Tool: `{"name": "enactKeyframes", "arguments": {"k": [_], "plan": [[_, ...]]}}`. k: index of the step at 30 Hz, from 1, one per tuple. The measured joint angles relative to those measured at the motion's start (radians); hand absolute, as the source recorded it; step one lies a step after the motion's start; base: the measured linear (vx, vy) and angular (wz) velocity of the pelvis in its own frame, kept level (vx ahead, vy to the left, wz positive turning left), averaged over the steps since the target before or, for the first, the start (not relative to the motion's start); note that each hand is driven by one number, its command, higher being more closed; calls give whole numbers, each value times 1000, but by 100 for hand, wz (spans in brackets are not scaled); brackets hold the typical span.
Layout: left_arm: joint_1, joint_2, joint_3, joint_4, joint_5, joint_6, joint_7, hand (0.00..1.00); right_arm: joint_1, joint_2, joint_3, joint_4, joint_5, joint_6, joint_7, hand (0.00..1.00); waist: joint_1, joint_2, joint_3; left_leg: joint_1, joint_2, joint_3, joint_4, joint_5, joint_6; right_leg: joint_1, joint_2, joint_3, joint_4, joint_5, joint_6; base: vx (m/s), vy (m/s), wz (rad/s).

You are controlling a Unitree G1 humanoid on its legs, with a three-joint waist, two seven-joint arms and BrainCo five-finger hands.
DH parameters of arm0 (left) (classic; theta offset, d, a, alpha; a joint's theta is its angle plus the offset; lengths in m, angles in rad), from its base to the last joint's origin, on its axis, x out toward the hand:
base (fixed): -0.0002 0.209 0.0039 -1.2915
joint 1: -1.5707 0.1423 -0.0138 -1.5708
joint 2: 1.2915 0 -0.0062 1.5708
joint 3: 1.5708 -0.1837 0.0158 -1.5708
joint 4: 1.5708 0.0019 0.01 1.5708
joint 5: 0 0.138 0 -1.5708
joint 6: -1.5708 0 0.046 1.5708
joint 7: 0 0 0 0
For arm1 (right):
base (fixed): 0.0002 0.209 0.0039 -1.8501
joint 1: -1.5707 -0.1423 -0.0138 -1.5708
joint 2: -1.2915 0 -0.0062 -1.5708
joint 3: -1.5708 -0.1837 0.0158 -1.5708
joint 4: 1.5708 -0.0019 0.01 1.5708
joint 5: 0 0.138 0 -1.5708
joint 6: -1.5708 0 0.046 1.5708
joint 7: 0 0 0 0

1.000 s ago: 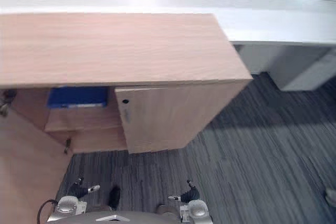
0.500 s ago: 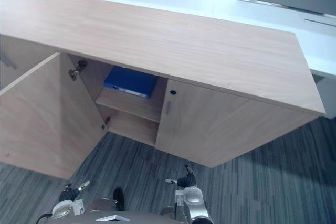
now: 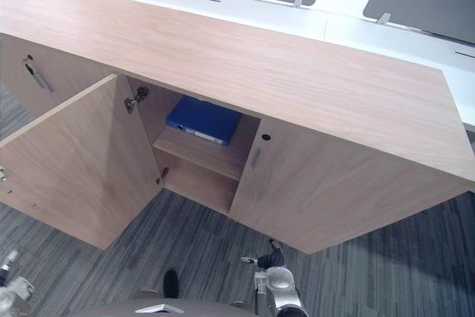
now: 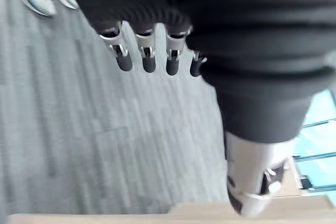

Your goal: Walk over to the cabinet, pick up the folder, carry it to the office cabinet, place the folder inside the office cabinet, then close the office cabinet door

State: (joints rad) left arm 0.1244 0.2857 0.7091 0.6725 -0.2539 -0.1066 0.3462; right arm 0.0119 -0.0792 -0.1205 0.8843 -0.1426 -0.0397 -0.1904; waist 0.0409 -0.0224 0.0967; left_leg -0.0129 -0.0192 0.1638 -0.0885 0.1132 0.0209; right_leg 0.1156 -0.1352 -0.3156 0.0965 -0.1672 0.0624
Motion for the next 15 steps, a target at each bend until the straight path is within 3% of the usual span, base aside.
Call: {"name": "enactKeyframes", "arguments": {"k": [7,15], "plan": [[-62,139,-43,-77,-17,-54,-14,0,5,-17,41,-3,0,-2,8,0,12,-5,3,13,-7,1,0,-20,-4,23,5,35,-24,12,2,72,-11,0],[-78,151,-134,-153,44,-57,-30,0,17,-16,42,-3,0,-5,14,0,12,-13,2,32,0,11,0,-43,-13,36,17,105,-37,20,-20,77,-15,-5]]}}
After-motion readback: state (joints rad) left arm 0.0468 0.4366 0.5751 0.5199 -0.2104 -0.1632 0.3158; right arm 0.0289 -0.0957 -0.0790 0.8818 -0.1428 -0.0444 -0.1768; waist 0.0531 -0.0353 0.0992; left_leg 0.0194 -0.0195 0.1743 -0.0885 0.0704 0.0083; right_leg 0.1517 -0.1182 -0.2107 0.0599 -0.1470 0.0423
